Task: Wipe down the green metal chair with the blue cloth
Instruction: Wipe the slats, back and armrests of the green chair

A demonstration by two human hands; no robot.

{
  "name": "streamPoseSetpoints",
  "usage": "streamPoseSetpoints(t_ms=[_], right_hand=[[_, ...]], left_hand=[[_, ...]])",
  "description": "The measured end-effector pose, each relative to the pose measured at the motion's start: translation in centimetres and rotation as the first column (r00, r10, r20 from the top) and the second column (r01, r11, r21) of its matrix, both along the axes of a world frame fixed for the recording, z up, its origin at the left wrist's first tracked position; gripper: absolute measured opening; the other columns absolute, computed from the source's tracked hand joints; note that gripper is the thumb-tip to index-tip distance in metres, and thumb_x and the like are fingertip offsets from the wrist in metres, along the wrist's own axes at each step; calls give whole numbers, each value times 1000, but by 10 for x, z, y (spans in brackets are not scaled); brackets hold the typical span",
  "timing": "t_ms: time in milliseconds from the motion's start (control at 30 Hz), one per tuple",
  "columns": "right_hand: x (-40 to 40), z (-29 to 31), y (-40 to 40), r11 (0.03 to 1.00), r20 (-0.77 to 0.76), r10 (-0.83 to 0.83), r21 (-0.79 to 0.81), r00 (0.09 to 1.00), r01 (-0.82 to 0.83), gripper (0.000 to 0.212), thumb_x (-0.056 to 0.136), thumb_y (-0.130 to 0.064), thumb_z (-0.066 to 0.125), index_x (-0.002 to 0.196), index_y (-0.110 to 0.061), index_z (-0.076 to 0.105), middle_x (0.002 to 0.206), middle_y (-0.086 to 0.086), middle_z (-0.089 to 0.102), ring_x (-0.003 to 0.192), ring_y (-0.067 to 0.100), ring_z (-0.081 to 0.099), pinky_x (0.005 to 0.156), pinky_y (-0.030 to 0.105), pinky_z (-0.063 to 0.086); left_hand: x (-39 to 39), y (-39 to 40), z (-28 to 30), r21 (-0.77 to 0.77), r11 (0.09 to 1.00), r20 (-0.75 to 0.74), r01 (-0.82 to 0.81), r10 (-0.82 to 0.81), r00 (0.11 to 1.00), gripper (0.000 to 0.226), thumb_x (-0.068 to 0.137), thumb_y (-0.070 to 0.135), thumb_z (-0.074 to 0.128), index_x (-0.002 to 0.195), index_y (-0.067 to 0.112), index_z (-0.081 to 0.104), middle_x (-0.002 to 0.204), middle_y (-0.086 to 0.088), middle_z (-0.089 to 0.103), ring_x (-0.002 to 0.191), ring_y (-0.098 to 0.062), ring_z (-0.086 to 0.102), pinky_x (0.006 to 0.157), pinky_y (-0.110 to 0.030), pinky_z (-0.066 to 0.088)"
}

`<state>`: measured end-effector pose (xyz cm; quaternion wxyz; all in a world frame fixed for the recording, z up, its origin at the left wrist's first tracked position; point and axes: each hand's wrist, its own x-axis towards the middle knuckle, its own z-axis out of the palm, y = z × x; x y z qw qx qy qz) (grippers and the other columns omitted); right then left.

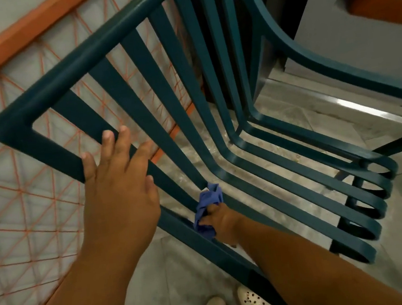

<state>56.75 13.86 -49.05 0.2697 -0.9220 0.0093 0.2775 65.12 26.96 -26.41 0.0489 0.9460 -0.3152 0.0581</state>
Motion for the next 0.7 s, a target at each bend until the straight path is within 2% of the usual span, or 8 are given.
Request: streamPoseSetpoints(t_ms=[100,300,467,533,600,667,700], right_hand=[[-22,0,-9,1000,-45,-15,24,999,16,33,92,-8,52,124,-11,60,135,18,44,124,36,37,100,40,31],[-96,22,-42,997,-180,-78,-8,981,77,35,89,-11,55,122,-20,63,127,10,51,119,30,45,96,33,38],[-163,48,-63,989,-306,-148,-29,941,146,34,89,-15,54,120,-24,64,129,5,55,119,23,50,98,28,40],[-179,60,-71,972,-331,-226,-7,916,237,36,91,-16,54,125,-24,61,134,1,54,124,18,48,102,25,35],[-185,72,-78,935,-337,-319,43,886,353,37,91,-15,55,126,-28,57,134,1,54,120,14,50,100,21,36],[-183,84,-79,846,-315,-460,129,830,517,29,90,-15,58,110,-36,60,118,0,61,104,10,56,87,16,42],[-180,89,-77,783,-272,-533,199,801,589,26,89,-13,59,104,-34,62,110,0,63,98,11,59,82,15,45]], left_hand=[[-3,3,2,15,1000,-18,-6,6,1000,53,88,14,55,139,19,44,155,-11,27,146,-28,13,114,-48,1],[-17,-3,8,20,1000,-71,-9,11,997,50,90,15,54,139,19,45,153,-9,31,146,-27,15,114,-50,4],[-31,-18,4,37,999,-174,39,-32,984,52,94,21,45,145,27,34,158,0,20,147,-18,1,116,-44,-3],[-38,-20,1,12,999,-229,50,-46,972,53,96,22,45,147,28,30,159,2,16,145,-13,-6,114,-39,-8],[-47,-24,-1,12,996,-282,86,-79,956,52,98,25,42,147,30,27,160,4,11,145,-11,-9,115,-38,-8],[-55,-29,-3,42,988,-299,147,-128,946,51,99,27,38,148,31,25,160,5,7,147,-14,-7,116,-40,-8],[-57,-33,-3,55,983,-300,175,-151,942,50,99,27,37,148,31,25,160,5,7,147,-15,-7,115,-40,-9]])
